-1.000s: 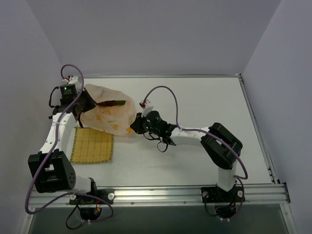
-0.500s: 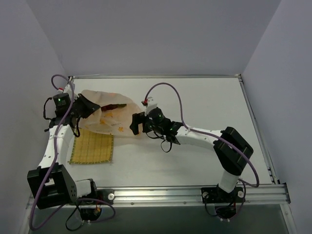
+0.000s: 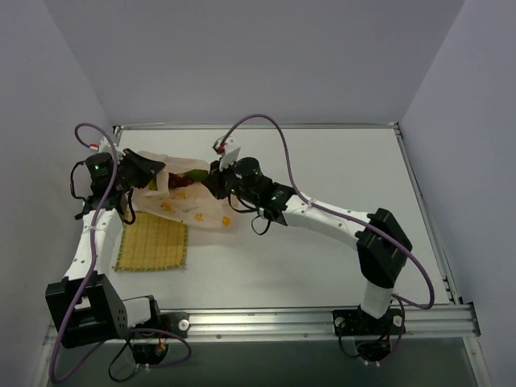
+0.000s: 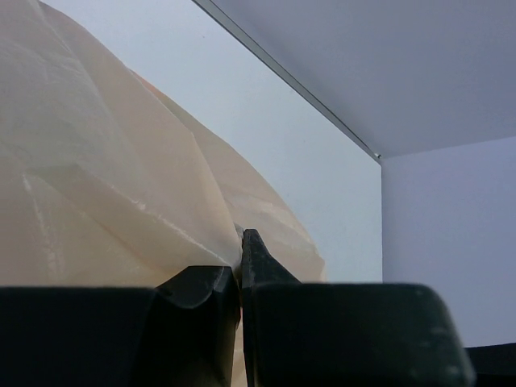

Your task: Take the fake fruits out of the plastic bag

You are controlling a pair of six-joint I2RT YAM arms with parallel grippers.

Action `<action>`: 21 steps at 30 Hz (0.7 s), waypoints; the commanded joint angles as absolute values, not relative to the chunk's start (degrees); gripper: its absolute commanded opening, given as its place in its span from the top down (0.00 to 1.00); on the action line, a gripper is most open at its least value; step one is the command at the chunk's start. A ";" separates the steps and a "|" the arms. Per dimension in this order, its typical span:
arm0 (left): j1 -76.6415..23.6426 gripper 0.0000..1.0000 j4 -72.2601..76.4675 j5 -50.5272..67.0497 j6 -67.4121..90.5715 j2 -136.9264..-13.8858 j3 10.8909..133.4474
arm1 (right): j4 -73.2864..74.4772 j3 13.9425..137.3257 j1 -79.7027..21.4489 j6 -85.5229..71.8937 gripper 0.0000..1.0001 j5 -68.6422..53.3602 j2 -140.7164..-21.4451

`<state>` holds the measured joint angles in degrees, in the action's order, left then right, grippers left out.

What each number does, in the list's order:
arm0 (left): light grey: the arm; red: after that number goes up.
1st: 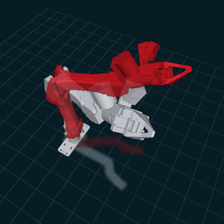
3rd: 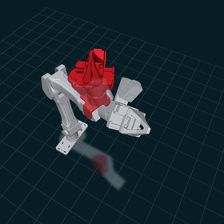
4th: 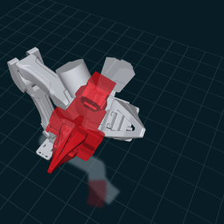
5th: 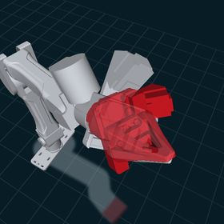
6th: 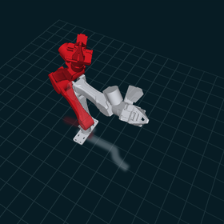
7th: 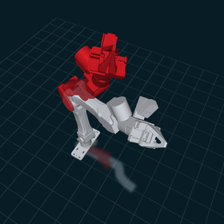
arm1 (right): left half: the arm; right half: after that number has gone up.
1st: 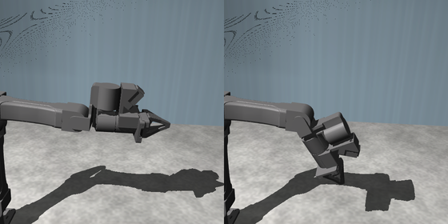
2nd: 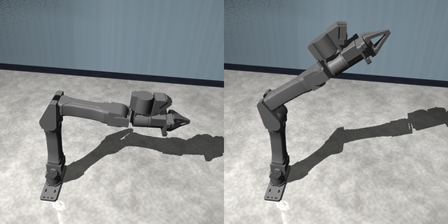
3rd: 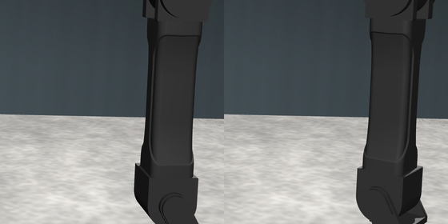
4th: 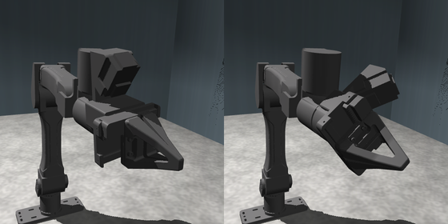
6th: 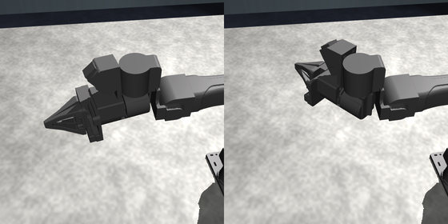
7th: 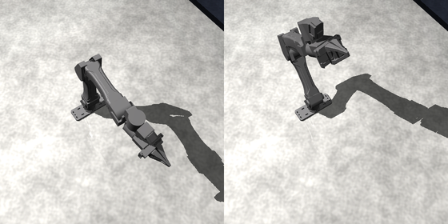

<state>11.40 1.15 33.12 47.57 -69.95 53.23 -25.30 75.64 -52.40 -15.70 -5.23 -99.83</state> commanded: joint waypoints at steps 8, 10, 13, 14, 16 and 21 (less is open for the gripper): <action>13.71 0.98 11.68 33.22 56.51 -71.10 53.96 | -27.24 93.86 -51.95 -8.62 0.97 -11.77 -121.00; 13.62 0.98 13.96 33.92 58.17 -71.80 54.40 | -29.34 94.83 -50.63 -8.53 0.96 -15.11 -123.12; 13.54 0.98 14.41 34.19 59.06 -71.98 55.19 | -28.75 99.83 -49.49 -6.78 0.90 -14.78 -128.04; 13.45 0.98 14.33 34.19 58.89 -71.98 55.46 | -28.48 102.37 -48.79 -6.42 0.83 -13.90 -130.14; 13.27 0.98 12.15 33.67 56.71 -72.07 55.90 | -29.09 103.71 -48.17 -6.15 0.75 -11.79 -131.74; 12.92 0.98 9.67 31.73 54.32 -71.72 55.55 | -30.15 109.93 -47.29 -3.00 0.42 -8.09 -137.01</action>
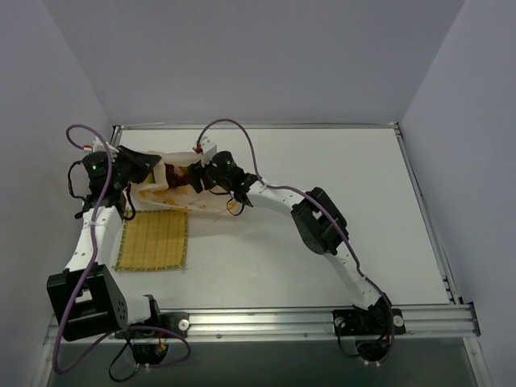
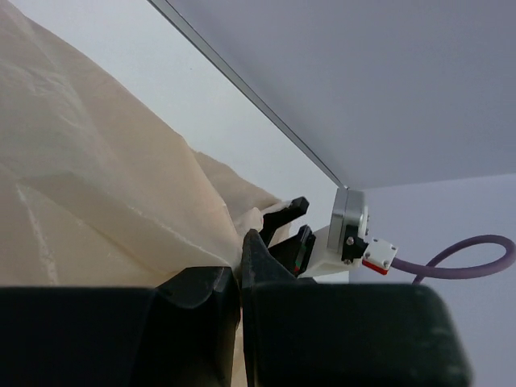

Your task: Take the fake fruits out of the plastic bag

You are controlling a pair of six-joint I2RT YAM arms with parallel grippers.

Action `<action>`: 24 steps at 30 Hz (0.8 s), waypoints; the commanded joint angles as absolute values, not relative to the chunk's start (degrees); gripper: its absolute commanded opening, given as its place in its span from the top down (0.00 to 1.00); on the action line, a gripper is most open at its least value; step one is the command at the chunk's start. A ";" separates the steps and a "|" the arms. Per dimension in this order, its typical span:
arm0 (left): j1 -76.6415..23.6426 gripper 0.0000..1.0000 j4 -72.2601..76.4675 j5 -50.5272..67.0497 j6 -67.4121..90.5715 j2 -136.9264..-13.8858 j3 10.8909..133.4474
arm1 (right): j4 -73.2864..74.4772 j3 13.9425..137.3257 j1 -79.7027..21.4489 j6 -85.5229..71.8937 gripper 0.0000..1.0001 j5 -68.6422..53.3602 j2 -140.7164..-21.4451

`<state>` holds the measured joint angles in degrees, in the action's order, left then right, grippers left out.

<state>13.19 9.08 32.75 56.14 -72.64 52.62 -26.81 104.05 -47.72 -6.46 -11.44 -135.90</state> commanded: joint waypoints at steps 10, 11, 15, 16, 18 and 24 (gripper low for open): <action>10.55 0.98 7.30 30.68 52.56 -71.98 54.93 | -27.25 125.48 -47.72 4.39 0.04 -1.41 -150.80; 10.20 0.98 6.86 30.24 52.30 -71.90 54.93 | -26.72 127.77 -47.72 4.66 0.02 -0.88 -152.47; 9.49 0.98 4.84 26.64 51.15 -71.54 54.93 | -23.91 138.50 -47.02 4.05 0.00 -0.97 -159.77; 9.41 0.98 4.31 26.20 50.98 -71.63 54.84 | -24.86 139.39 -47.02 3.96 0.00 -0.88 -161.35; 9.32 0.98 3.96 25.49 50.98 -71.81 54.67 | -25.84 139.92 -47.20 4.92 0.00 -0.53 -162.33; 8.88 0.98 3.25 21.89 50.63 -71.81 53.88 | -24.34 140.39 -47.64 5.45 0.41 -2.81 -163.31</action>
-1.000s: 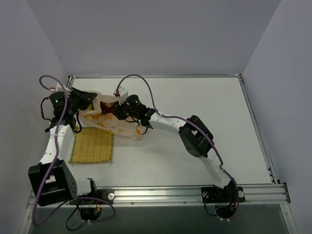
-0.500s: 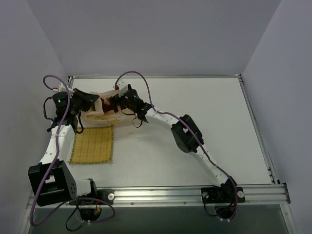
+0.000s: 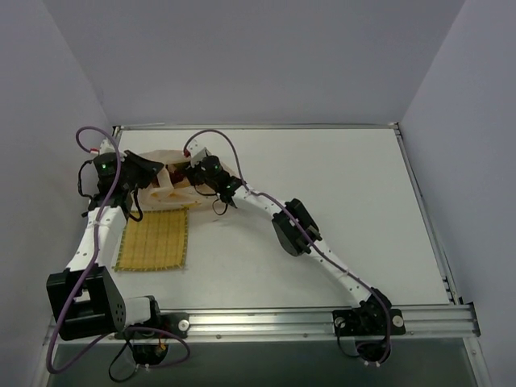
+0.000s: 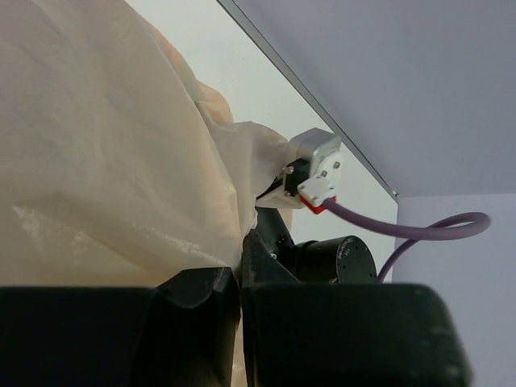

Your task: Take the fake fruits out of the plastic bag

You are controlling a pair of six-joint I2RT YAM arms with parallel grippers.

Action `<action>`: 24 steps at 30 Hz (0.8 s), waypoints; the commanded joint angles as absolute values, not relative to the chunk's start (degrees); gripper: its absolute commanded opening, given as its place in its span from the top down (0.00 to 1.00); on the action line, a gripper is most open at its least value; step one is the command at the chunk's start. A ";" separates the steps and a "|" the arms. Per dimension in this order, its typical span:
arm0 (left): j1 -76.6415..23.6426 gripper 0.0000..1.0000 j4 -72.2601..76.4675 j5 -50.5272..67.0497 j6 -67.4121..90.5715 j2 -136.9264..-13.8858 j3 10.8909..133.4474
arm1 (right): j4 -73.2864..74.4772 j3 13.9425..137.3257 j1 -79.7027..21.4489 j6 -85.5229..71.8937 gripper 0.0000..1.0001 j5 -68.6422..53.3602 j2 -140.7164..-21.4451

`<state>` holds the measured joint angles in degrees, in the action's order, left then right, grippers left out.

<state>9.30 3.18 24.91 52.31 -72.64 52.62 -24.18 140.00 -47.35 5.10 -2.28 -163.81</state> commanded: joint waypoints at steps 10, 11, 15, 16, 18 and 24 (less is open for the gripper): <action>8.61 0.98 0.09 16.62 48.61 -70.67 53.35 | -50.53 100.07 -50.18 -3.33 0.78 -4.13 -137.76; 8.53 0.98 0.09 16.35 48.34 -70.49 53.52 | -51.58 97.76 -50.36 -3.86 0.79 -4.22 -135.98; 8.70 0.98 -4.47 14.68 45.36 -69.53 55.54 | -55.97 88.26 -50.54 -7.55 0.78 -7.02 -128.26; 8.79 0.98 -5.09 14.50 44.92 -69.35 55.72 | -56.33 84.85 -50.62 -8.60 0.78 -7.03 -127.01; 8.70 0.98 -6.06 13.46 43.86 -68.65 55.46 | -58.61 81.05 -50.71 -10.01 0.79 -6.77 -124.47; 9.05 0.98 -6.68 9.32 42.89 -71.09 56.51 | -59.08 73.56 -51.33 -16.34 0.59 -8.08 -116.81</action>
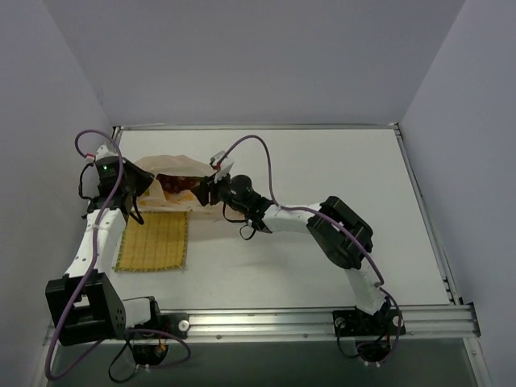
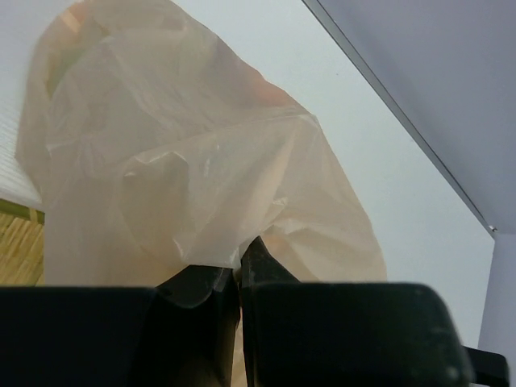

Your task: Take the fake fruits out of the plastic bag

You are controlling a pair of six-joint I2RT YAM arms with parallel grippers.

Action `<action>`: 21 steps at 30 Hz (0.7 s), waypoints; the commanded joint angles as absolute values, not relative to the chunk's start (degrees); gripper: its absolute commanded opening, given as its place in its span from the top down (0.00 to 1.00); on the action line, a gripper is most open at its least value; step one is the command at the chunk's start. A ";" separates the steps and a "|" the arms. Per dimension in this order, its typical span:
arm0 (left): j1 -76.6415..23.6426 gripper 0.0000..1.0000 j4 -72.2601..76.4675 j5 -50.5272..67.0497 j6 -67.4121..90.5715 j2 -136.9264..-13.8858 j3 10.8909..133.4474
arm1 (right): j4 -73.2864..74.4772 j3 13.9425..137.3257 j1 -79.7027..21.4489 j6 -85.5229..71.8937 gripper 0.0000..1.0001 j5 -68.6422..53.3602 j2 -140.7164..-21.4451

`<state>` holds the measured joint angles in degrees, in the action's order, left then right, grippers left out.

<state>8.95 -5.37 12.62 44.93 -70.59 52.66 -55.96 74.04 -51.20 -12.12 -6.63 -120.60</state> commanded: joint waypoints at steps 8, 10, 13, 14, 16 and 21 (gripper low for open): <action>9.23 0.98 -3.26 12.37 41.84 -74.36 62.93 | -39.21 81.83 -47.72 -17.76 0.07 -20.03 -114.44; 8.79 0.98 -1.32 13.62 41.14 -73.74 63.02 | -41.30 80.17 -47.11 -19.06 0.03 -23.01 -113.21; 8.70 0.98 -2.72 13.80 39.03 -72.34 62.85 | -52.96 79.11 -45.27 -26.32 0.00 -32.41 -113.64; 8.61 0.98 -2.81 13.97 38.85 -71.99 62.32 | -63.35 78.93 -44.74 -29.59 0.00 -34.17 -114.60; 8.35 0.98 -2.11 15.90 39.20 -71.37 59.96 | -71.69 81.28 -43.60 -40.36 0.00 -36.03 -120.04; 6.50 0.98 1.03 17.58 41.12 -69.96 55.20 | -86.39 93.66 -44.56 -50.10 0.02 -30.51 -131.64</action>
